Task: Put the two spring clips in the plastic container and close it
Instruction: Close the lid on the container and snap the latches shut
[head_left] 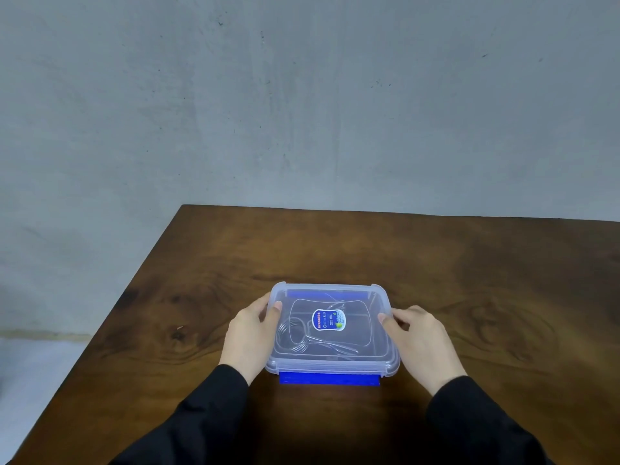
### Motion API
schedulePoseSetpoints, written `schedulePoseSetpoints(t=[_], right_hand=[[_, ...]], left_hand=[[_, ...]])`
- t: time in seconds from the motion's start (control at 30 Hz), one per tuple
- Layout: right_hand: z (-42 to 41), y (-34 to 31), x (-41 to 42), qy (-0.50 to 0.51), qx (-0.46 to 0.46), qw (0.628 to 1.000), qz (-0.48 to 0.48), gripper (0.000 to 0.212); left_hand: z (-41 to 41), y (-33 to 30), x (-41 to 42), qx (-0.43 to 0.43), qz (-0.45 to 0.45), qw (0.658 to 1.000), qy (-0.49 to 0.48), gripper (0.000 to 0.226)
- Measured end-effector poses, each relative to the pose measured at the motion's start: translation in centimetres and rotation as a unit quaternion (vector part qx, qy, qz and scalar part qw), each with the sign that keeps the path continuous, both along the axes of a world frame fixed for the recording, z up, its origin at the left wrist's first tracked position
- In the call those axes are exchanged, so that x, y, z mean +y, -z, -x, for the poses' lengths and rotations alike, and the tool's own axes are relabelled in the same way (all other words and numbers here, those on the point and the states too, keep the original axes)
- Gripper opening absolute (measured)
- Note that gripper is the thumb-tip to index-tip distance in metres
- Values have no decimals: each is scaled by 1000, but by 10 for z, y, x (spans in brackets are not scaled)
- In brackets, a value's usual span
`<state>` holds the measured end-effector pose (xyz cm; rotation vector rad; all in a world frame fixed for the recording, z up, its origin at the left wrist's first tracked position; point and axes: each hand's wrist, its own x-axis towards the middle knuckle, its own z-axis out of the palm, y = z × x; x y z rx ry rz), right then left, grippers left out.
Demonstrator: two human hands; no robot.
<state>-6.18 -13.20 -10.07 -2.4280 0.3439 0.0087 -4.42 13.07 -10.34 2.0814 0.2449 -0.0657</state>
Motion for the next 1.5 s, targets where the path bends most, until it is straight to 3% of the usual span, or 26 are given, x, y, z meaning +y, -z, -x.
schedulePoseSetpoints(t=[0.3, 0.6, 0.77, 0.87, 0.97, 1.17, 1.5], right_hand=[[-4, 0, 0, -21, -9, 1000, 11, 27], [-12, -1, 1, -17, 27, 999, -7, 23], [-11, 1, -3, -21, 28, 999, -27, 31], [-26, -8, -3, -16, 58, 995, -74, 60], [-44, -15, 2, -26, 105, 983, -148, 51], [-54, -7, 6, -27, 124, 943, -309, 39], [-53, 0, 6, -53, 64, 945, -316, 25]], left_hand=[[-14, -2, -3, -25, -136, 990, 16, 38], [-17, 1, -3, -21, -153, 988, 19, 34], [-19, 0, 0, 23, -23, 999, 39, 37], [-35, -10, 2, 68, 22, 997, 43, 56], [-55, -19, 0, 91, 15, 993, 68, 69], [-70, -15, 6, 84, 105, 983, 122, 54], [-73, -5, 10, 45, 40, 980, 188, 20]])
